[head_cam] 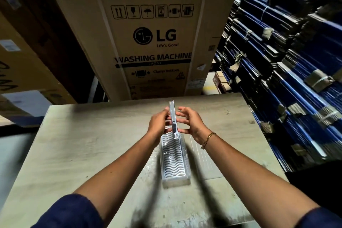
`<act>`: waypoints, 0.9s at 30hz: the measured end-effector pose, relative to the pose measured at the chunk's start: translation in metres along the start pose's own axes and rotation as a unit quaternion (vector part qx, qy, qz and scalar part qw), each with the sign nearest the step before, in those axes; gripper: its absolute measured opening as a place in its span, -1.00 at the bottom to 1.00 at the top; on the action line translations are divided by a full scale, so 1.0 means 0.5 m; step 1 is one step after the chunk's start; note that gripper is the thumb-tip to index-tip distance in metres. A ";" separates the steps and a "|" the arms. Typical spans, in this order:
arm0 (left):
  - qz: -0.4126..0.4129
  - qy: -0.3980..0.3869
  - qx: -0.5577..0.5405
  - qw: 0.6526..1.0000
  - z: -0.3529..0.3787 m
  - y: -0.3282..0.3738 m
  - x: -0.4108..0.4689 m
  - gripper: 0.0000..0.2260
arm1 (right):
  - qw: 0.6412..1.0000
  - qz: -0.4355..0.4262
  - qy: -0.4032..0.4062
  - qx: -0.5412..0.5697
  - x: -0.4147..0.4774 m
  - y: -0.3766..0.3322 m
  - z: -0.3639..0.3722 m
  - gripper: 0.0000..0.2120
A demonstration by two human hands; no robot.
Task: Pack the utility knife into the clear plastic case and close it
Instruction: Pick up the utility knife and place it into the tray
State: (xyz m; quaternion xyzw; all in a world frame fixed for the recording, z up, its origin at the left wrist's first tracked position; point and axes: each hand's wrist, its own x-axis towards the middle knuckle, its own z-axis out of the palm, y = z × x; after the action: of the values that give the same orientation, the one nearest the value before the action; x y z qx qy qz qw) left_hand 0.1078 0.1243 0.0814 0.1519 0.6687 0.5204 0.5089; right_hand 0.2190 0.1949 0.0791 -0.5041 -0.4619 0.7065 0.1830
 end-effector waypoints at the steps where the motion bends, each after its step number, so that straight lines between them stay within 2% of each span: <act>1: -0.013 0.004 -0.003 1.000 0.001 -0.015 -0.001 -0.69 | 1.000 0.009 0.002 -0.008 0.001 0.016 -0.001 -0.76; 11: -0.086 -0.002 -0.005 0.996 -0.006 -0.145 0.026 -0.48 | 0.995 0.076 -0.009 -0.058 0.026 0.153 -0.003 -0.78; 14: -0.109 -0.017 -0.026 0.994 0.000 -0.149 0.020 -0.48 | 0.992 0.086 -0.019 -0.089 0.037 0.176 0.009 -0.79; 16: -0.119 -0.034 -0.033 0.992 0.005 -0.149 0.015 -0.52 | 0.987 0.096 -0.019 -0.128 0.037 0.181 0.025 -0.71; 17: -0.117 -0.044 -0.033 0.992 0.009 -0.149 0.013 -0.52 | 0.984 0.101 -0.020 -0.144 0.042 0.187 0.031 -0.61; 19: -0.120 -0.050 -0.032 0.991 0.015 -0.158 0.016 -0.46 | 0.980 0.103 -0.017 -0.170 0.058 0.205 0.039 -0.43; 20: -0.125 -0.053 -0.028 0.990 0.017 -0.160 0.016 -0.43 | 0.978 0.102 -0.015 -0.180 0.064 0.212 0.043 -0.40; 24: -0.149 -0.068 -0.031 0.986 0.022 -0.165 0.012 -0.52 | 0.972 0.116 -0.016 -0.203 0.069 0.222 0.052 -0.59; 27: -0.157 -0.068 -0.036 0.985 0.021 -0.170 0.011 -0.51 | 0.974 0.122 -0.005 -0.192 0.068 0.227 0.051 -0.49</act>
State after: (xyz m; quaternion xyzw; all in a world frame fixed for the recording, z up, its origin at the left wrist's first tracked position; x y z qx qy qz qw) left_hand 0.1420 0.0991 0.0067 0.0615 0.6289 0.4460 0.6339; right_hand 0.2056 0.1501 -0.0326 -0.5793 -0.5249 0.6236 -0.0072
